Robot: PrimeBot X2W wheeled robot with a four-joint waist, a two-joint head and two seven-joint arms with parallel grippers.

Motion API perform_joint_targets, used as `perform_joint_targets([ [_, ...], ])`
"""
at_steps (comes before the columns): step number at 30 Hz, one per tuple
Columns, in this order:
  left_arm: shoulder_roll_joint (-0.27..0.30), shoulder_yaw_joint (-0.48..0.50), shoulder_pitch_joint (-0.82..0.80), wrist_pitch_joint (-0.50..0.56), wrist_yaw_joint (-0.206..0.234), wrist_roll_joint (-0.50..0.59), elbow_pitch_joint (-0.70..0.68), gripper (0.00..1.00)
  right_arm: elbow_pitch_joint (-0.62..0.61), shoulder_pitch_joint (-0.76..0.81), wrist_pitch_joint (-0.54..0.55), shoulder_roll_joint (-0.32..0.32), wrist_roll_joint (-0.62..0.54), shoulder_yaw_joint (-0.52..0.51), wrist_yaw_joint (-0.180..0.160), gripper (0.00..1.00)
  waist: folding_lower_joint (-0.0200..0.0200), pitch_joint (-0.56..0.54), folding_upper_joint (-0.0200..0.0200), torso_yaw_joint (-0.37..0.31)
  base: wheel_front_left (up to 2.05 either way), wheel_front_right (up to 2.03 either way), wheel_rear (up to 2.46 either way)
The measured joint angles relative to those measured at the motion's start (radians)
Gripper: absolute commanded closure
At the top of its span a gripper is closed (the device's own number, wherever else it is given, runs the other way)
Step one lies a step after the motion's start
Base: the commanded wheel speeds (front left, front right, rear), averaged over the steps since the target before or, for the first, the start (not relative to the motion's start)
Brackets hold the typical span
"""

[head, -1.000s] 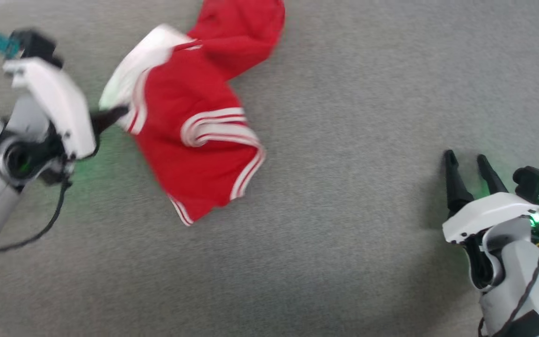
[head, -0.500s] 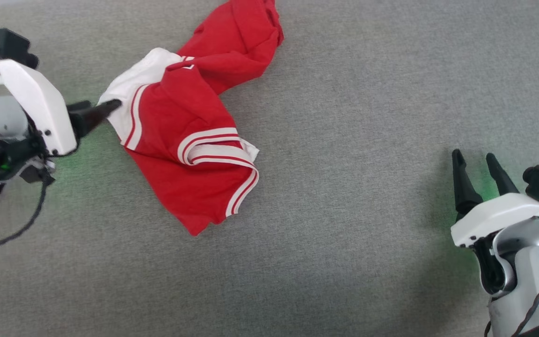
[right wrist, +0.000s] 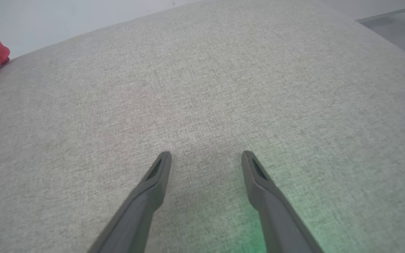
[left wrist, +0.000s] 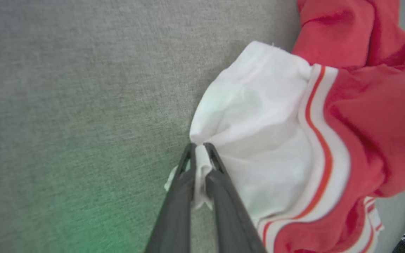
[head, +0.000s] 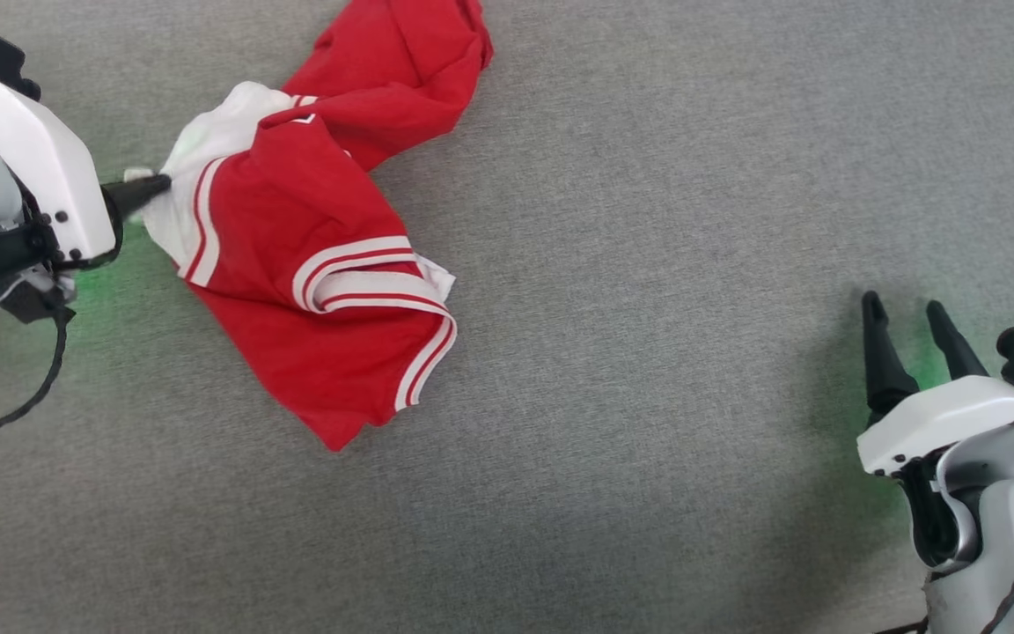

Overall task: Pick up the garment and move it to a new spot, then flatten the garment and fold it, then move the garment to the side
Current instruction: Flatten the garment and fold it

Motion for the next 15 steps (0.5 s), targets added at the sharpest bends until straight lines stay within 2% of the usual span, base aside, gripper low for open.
perform_joint_targets([
  [7, 0.007, 0.067, 0.002, -0.137, -0.016, -0.018, 0.003, 1.00, -0.024, 0.007, 0.014, 0.004, -0.018, -0.009, 0.000, 0.00, 0.0000, -0.013, 0.0000, 0.046, 0.00, 0.00, 0.00],
  [11, 0.065, 0.065, 0.058, -0.212, -0.017, 0.002, 0.006, 1.00, -0.045, 0.006, 0.026, -0.001, -0.030, -0.007, 0.000, 0.00, 0.0001, -0.029, 0.0000, 0.076, 0.00, 0.00, 0.00],
  [15, 0.136, 0.055, 0.171, -0.300, 0.013, 0.013, 0.032, 1.00, -0.073, 0.004, 0.049, -0.009, -0.043, -0.003, 0.000, 0.00, 0.0000, -0.046, 0.0000, 0.102, 0.00, 0.00, 0.00],
])
